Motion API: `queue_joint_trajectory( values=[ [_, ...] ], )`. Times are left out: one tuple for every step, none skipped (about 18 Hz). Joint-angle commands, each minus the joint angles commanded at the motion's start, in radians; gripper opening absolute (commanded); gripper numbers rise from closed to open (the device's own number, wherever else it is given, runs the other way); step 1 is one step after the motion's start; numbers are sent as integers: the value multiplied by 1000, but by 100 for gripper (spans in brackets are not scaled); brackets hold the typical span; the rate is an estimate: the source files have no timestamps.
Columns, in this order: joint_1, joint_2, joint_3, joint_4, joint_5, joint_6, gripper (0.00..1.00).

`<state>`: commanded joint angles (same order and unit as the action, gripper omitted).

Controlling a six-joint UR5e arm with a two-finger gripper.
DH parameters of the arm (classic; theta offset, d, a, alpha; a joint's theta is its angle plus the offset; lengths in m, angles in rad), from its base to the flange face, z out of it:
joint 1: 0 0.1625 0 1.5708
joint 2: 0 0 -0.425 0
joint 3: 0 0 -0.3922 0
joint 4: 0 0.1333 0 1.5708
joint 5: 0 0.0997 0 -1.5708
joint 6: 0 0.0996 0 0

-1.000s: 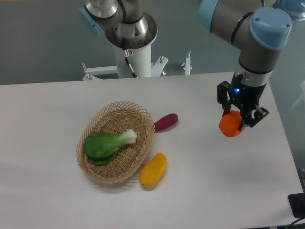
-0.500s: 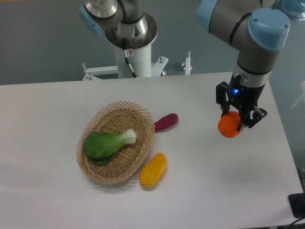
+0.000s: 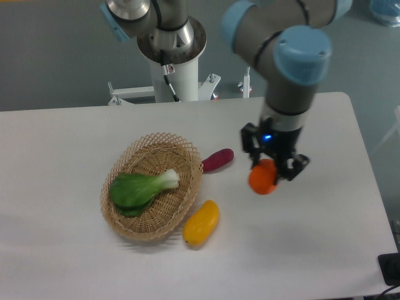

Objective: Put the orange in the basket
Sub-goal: 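Carry the held orange with the gripper toward the wicker basket, then lower the orange into the basket beside the bok choy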

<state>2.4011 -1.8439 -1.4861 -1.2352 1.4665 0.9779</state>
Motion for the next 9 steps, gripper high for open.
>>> queue_joint_trajectory(
  values=[
    [-35, 3, -20, 32, 2, -42, 48],
    [-80, 9, -66, 77, 6, -112, 48],
    [-121, 11, -106, 129, 5, -187, 48],
    [-150, 11, -137, 164, 5, -233, 48],
    [-175, 6, -163, 201, 5, -267, 48],
    [-195, 3, -187, 233, 3, -293, 48],
    [-214, -1, -200, 258, 0, -310, 48],
    [-232, -29, -203, 276, 0, -330, 48],
    [-244, -58, -195, 287, 0, -338, 48]
  ],
)
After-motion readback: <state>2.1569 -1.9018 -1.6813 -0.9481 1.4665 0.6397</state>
